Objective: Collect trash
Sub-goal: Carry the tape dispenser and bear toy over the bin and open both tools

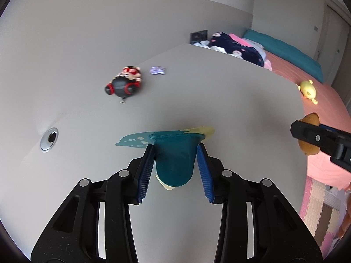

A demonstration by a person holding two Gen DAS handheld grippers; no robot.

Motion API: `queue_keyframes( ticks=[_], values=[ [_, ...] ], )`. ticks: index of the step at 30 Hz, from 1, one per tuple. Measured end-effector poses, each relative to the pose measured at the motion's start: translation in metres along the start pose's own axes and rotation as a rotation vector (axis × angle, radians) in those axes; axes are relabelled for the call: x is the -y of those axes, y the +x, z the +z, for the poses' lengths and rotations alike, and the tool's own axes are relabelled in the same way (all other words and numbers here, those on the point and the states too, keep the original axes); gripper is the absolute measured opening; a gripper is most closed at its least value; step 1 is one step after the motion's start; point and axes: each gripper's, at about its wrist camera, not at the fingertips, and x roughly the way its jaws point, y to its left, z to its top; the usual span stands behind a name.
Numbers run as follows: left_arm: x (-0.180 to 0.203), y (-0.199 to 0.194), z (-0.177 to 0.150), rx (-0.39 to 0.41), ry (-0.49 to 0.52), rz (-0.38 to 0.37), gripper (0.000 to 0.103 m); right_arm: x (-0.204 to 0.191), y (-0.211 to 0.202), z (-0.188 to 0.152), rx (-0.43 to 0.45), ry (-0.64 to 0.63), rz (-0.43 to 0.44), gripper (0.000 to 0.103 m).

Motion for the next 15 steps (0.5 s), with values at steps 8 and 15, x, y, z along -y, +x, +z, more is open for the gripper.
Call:
queue_keyframes(
  ticks=[8,15],
  values=[
    [0.053,-0.021,-0.003,0.024,0.069,-0.026,0.039,0.053,-0.044,-0.012,0.058,0.069,-0.016,0.033],
    [0.124,-0.034,0.0,0.041,0.166,-0.084,0.039,0.106,-0.079,-0.023,0.103,0.136,-0.054,0.033]
  ],
)
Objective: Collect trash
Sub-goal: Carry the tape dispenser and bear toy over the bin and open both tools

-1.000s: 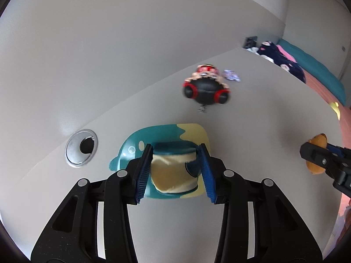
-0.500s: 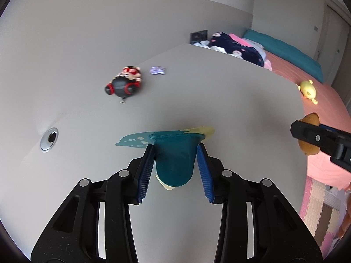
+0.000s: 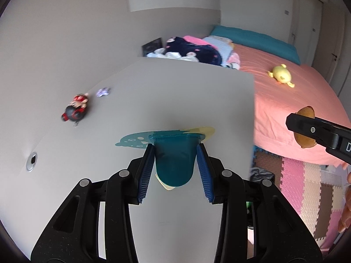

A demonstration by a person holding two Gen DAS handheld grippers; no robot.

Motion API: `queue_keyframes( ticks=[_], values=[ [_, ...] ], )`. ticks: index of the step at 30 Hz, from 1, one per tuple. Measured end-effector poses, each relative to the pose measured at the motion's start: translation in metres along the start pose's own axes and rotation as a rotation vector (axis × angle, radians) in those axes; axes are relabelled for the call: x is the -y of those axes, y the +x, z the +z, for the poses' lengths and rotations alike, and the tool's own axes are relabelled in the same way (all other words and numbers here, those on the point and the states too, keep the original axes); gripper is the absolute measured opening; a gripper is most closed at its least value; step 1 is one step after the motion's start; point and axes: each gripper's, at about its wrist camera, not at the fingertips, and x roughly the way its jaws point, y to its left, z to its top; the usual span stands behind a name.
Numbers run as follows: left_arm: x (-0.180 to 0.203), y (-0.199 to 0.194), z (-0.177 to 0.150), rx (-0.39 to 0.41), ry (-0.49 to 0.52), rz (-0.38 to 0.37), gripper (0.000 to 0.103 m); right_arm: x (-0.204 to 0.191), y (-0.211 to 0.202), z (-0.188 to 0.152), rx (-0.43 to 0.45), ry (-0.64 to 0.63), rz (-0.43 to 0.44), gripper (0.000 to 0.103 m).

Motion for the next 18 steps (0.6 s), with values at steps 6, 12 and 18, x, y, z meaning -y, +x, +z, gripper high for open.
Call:
queue_keyframes(
  ticks=[6,12,18],
  values=[
    [0.067,-0.002,0.007,0.003,0.09,-0.069,0.039,0.056,-0.026,-0.001,0.036,0.071,-0.058,0.033],
    [0.132,0.002,0.008,-0.007,0.173,-0.144,0.039,0.108,-0.044,-0.008,0.054,0.135,-0.124,0.033],
    [0.184,0.011,0.001,-0.044,0.26,-0.196,0.039,0.148,-0.051,-0.019,0.05,0.19,-0.17,0.033]
  ],
)
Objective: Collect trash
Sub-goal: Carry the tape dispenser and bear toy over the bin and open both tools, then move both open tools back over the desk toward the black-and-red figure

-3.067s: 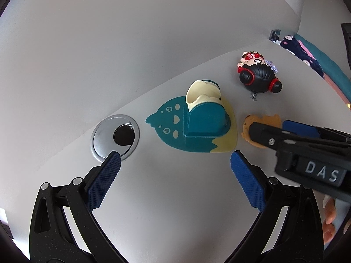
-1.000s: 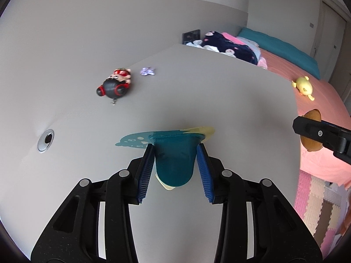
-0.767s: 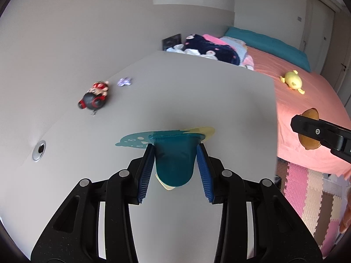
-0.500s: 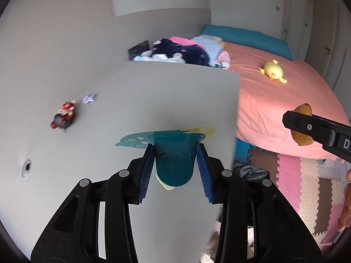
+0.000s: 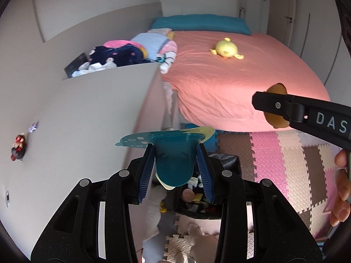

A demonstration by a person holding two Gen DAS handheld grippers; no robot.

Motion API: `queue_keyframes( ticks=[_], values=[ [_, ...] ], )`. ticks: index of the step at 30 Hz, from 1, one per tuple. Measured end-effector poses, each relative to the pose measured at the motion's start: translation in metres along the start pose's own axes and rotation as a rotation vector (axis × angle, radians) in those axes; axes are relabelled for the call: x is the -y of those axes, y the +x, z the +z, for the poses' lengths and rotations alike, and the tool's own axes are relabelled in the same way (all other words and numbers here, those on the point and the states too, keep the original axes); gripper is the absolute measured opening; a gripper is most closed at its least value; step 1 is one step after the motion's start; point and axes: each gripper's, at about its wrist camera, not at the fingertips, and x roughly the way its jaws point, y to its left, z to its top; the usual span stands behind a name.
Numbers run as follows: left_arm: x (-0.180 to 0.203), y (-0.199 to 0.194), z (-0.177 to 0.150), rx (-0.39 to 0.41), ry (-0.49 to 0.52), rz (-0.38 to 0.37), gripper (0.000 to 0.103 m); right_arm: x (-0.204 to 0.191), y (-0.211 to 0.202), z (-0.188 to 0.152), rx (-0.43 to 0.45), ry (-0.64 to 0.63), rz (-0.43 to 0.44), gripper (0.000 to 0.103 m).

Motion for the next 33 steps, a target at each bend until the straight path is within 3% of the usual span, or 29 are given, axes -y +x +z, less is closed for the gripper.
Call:
queue_keyframes(
  ticks=[7,8,9,10,14,21,33],
  values=[
    [0.029,0.021,-0.002,-0.056,0.047,-0.05,0.042,0.03,0.016,-0.007,-0.036,0.046,-0.04,0.033],
    [0.03,0.023,-0.003,-0.056,0.055,-0.051,0.067,0.033,0.018,-0.008,-0.04,0.049,-0.055,0.045],
    [0.031,0.023,-0.005,-0.045,0.062,-0.024,0.096,0.035,0.021,-0.008,-0.04,0.055,-0.075,0.087],
    [0.031,0.022,-0.007,-0.021,0.068,-0.004,0.098,0.04,0.023,-0.01,-0.031,0.075,-0.093,0.099],
    [0.019,0.027,-0.009,-0.027,0.032,0.02,0.097,0.053,0.027,-0.016,-0.008,0.118,-0.16,0.101],
    [-0.001,0.021,-0.009,-0.013,-0.01,0.036,0.097,0.056,0.031,-0.023,-0.026,0.124,-0.165,0.101],
    [-0.039,0.01,-0.016,-0.003,-0.064,0.051,0.097,0.014,0.041,-0.02,-0.04,0.074,-0.134,0.101]
  ],
)
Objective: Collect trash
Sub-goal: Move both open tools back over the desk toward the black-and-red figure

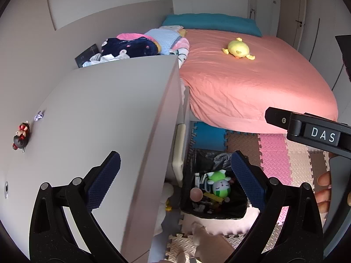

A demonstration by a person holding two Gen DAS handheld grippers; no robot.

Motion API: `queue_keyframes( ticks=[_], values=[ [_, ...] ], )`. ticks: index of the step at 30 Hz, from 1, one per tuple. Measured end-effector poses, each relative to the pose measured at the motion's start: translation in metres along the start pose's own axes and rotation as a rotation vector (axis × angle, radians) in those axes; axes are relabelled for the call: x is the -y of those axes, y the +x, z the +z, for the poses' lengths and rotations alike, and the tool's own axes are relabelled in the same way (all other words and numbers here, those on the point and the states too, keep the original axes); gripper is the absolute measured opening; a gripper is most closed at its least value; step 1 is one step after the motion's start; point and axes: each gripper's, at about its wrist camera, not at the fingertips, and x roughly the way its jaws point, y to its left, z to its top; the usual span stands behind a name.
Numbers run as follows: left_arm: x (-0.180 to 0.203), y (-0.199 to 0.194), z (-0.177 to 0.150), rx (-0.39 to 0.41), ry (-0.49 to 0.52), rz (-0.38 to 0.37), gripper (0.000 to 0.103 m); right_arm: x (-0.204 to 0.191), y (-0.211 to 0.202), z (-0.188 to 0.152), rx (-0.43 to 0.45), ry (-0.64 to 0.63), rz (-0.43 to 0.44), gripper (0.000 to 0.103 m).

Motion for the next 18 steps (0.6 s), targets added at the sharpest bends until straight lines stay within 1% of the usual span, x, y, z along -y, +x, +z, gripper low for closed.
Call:
queue_keyframes(
  ticks=[8,13,18],
  values=[
    [-0.05,-0.006,-0.005,0.011,-0.081,0.039,0.097,-0.053,0.007,0.0,-0.006,-0.066,0.046,0.101],
    [-0.092,-0.01,-0.009,0.028,-0.147,0.092,0.097,-0.096,0.015,0.0,-0.006,-0.126,0.101,0.101],
    [-0.139,-0.01,-0.016,0.018,-0.21,0.16,0.097,-0.135,0.023,0.001,0.015,-0.162,0.138,0.101]
  ],
)
